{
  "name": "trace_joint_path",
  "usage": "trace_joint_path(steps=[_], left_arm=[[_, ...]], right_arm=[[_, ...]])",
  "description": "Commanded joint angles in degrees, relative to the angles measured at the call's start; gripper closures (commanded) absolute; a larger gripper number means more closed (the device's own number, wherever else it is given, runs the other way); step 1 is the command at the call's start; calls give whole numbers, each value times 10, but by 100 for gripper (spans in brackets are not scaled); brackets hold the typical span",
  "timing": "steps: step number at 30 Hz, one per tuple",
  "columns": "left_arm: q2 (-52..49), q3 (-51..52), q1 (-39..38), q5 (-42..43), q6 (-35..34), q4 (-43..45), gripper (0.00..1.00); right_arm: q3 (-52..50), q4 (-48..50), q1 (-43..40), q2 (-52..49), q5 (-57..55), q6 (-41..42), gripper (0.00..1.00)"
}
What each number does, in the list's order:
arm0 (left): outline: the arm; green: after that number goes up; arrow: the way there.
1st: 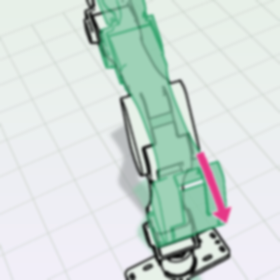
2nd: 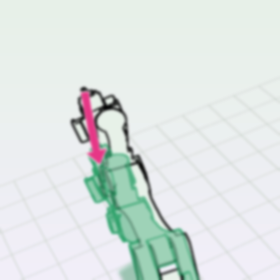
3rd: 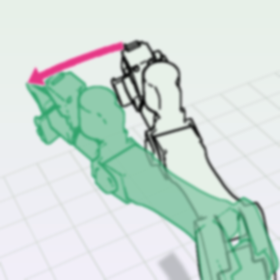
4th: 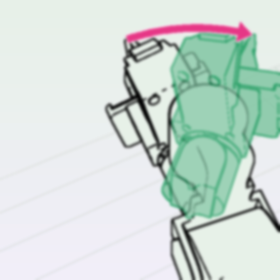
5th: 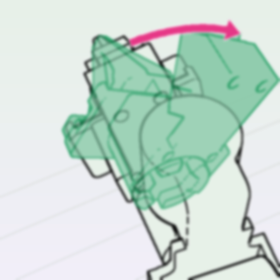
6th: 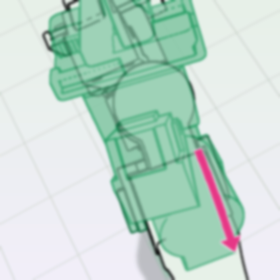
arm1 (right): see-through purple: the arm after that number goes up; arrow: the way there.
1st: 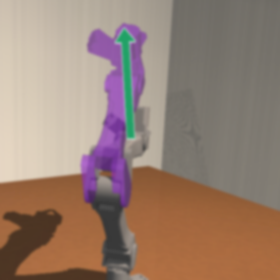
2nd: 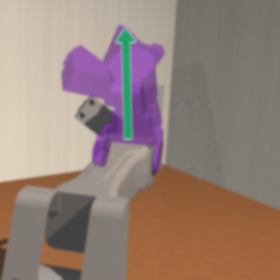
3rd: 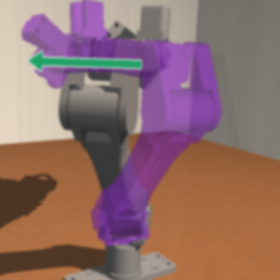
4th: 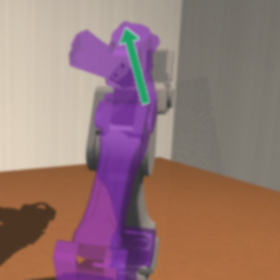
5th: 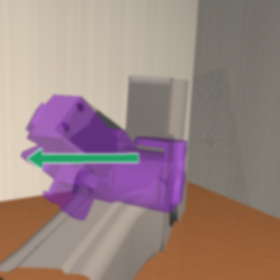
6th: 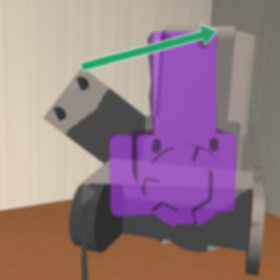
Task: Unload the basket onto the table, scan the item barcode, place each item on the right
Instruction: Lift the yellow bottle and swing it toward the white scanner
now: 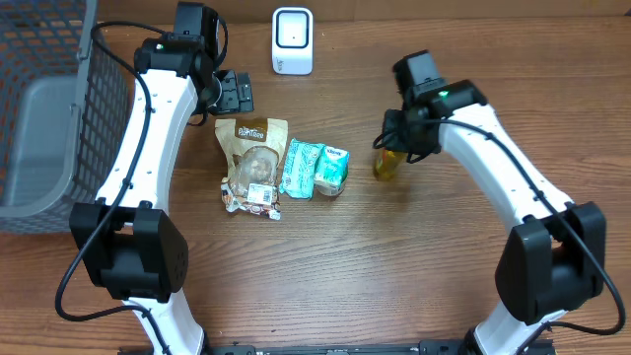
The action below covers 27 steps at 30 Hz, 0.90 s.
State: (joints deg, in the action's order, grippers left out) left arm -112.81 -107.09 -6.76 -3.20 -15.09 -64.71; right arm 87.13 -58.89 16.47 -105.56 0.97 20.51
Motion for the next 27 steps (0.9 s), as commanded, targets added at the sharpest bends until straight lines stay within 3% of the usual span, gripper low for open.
trace_joint_path(steps=[1, 10, 14, 23, 27], left_arm=[[8, -7, -4, 0, -8, 2, 1], [8, -7, -3, 0, -8, 2, 1], [8, -7, -4, 0, -8, 2, 0], [8, -7, -4, 0, -8, 2, 0], [8, -7, -4, 1, -8, 5, 0]], right_arm=[[41, -12, -45, 65, 96, -27, 75], [42, -105, -176, 173, 471, -202, 75], [42, -184, -206, 177, 581, -290, 75], [39, -216, -164, 177, 608, -319, 75], [39, -214, -133, 177, 606, -319, 80]])
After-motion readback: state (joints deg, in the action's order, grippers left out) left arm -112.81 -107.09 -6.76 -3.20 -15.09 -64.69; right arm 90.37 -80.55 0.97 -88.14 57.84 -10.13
